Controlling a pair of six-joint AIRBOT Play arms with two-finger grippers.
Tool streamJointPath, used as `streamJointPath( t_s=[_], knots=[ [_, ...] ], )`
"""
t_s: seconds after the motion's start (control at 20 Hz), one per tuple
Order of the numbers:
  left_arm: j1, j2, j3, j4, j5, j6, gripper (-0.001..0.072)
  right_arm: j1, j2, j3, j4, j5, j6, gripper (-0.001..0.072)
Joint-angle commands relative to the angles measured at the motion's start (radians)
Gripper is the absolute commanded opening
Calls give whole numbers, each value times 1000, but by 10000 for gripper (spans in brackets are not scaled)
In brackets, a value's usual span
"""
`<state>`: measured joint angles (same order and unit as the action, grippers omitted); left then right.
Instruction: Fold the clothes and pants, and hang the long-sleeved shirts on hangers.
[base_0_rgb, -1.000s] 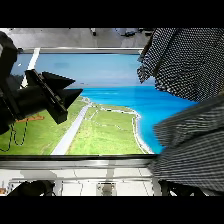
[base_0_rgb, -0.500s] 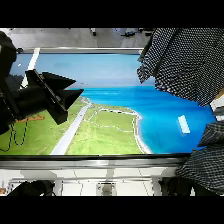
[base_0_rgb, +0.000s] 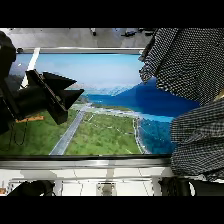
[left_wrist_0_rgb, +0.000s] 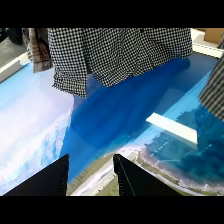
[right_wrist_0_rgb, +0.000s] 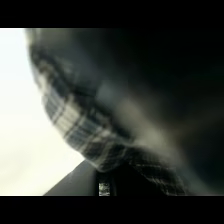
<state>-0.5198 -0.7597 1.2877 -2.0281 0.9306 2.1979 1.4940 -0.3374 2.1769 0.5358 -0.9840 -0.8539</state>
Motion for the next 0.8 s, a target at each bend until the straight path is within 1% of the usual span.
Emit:
streamJointPath(
  t_s=[0.0, 0.1, 0.25, 0.35, 0.4, 0.45, 0.5, 0.6, 0.65, 0.75],
  knots=[
    [0, 0, 0, 0, 0, 0, 360, 34, 1, 16, -63, -114, 7, 38],
    [0, 0, 0, 0, 0, 0, 360, 34, 1, 16, -113, -253, 8, 38],
    [0, 0, 0, 0, 0, 0, 360, 34, 1, 14, -249, -512, 48, 38],
    [0, 0, 0, 0, 0, 0, 360, 34, 1, -8, -292, -605, 47, 39],
    [0, 0, 0, 0, 0, 0, 360, 34, 1, -32, -298, -605, 37, 51],
    [0, 0, 0, 0, 0, 0, 360, 34, 1, -61, -297, -589, 16, 118],
    [0, 0, 0, 0, 0, 0, 360, 33, 1, -90, -298, -568, 14, 229],
    [0, 1, 0, 0, 0, 0, 360, 32, 0, -147, -287, -506, 15, 525],
    [0, 1, 0, 0, 0, 0, 360, 32, -2, -174, -268, -475, 15, 601],
    [0, 1, 0, 0, 1, 0, 360, 32, -9, -208, -218, -459, 13, 600]
  ],
)
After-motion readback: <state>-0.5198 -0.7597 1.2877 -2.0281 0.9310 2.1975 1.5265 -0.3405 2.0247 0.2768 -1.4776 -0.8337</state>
